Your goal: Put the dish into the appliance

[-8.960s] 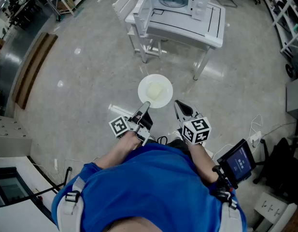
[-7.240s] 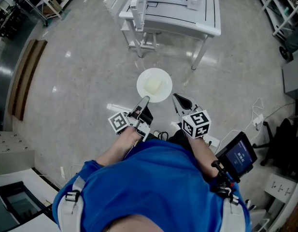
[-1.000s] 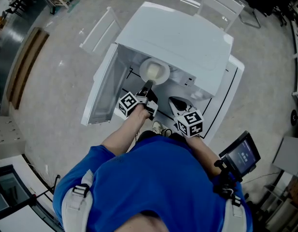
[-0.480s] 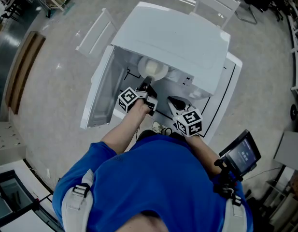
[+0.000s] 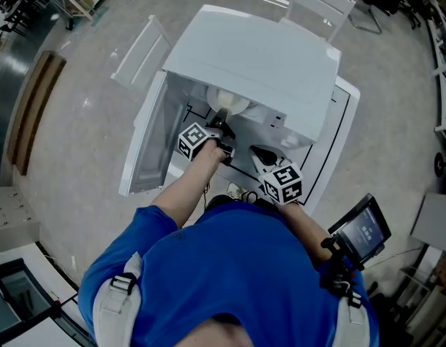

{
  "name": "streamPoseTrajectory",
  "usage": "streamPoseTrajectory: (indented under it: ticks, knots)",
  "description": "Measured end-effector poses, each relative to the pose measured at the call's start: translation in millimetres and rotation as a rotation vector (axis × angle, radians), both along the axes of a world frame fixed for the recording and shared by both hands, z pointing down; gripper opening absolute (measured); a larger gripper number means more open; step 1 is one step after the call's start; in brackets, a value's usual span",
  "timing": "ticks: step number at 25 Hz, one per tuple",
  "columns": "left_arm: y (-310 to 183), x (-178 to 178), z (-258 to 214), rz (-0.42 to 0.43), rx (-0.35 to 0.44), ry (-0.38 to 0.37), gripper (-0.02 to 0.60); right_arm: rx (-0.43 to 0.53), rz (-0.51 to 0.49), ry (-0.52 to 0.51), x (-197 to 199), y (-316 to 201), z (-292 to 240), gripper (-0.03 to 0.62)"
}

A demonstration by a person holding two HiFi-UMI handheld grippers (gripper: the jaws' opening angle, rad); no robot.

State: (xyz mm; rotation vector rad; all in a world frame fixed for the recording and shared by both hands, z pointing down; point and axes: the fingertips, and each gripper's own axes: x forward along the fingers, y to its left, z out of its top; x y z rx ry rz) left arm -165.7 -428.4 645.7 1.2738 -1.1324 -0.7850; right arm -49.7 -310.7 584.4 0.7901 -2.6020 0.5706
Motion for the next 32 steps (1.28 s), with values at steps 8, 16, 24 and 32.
streamPoseTrajectory:
  ticks: [8,16,24,32]
  knots:
    - [-10.0,2.0,1.2,0.024,0.001,-0.040,0.021,0.000,0.007,-0.008,1.1,-2.2,-0.6,0.002]
    - [-8.6,1.9,0.1,0.081,0.041,-0.127,0.023,0.007,0.008,-0.012,0.8,-5.9,-2.4,0.002]
    - [-8.1,9.7,-12.4,0.202,0.127,-0.335,0.099,0.013,-0.003,-0.014,-1.9,-5.8,-4.9,0.002]
    - [0.7,8.2,-3.2,0.309,0.125,-0.618,0.140,0.016,-0.005,-0.018,-2.0,-6.4,-5.4,0.002]
